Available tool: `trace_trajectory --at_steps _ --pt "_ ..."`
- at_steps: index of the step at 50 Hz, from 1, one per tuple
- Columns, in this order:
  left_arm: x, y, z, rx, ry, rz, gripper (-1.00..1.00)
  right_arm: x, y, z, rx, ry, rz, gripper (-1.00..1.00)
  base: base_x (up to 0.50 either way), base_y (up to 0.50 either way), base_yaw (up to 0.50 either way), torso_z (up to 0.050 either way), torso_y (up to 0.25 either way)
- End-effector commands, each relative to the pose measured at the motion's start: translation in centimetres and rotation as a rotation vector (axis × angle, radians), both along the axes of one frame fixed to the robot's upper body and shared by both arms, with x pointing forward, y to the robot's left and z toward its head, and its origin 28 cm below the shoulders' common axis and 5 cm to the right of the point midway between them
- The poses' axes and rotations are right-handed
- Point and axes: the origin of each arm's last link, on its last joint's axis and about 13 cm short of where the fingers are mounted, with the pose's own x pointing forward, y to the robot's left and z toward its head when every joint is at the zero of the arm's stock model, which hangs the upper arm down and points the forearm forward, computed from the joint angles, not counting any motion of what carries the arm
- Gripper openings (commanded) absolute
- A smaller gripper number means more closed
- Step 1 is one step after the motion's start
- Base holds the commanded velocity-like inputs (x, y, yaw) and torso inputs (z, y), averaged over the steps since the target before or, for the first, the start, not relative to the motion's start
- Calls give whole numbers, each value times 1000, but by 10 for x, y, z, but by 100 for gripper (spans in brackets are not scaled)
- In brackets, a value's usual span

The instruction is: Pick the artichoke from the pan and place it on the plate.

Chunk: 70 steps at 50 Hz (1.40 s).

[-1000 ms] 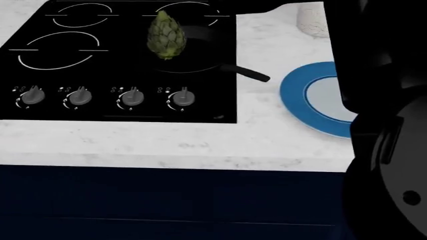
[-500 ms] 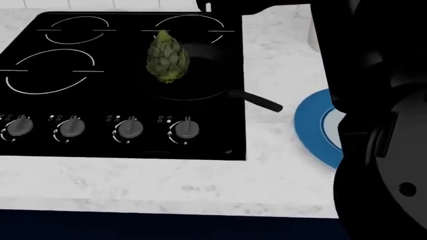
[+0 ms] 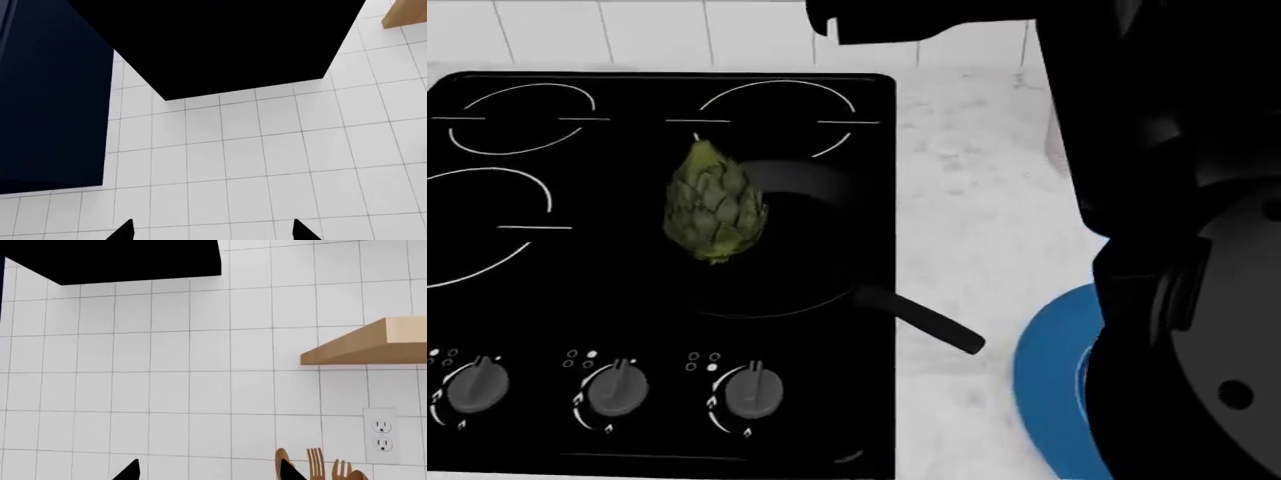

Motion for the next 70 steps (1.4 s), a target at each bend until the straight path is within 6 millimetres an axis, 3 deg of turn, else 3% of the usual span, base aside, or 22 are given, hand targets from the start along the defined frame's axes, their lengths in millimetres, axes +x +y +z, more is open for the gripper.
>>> trace_trajectory --at_steps 1,22,39,70 --pt "-1 2 -2 -5 1 4 100 -1 2 0 -6 3 5 100 375 -55 0 0 0" --pt "1 4 -4 -8 6 6 100 -1 4 -3 -19 -6 10 100 110 -15 0 0 1" --pt "4 3 -6 -8 13 9 100 5 1 -7 -11 12 12 100 0 365 0 0 0" --pt "4 2 -7 -9 16 9 100 3 0 -12 -4 50 25 100 158 0 0 0 0"
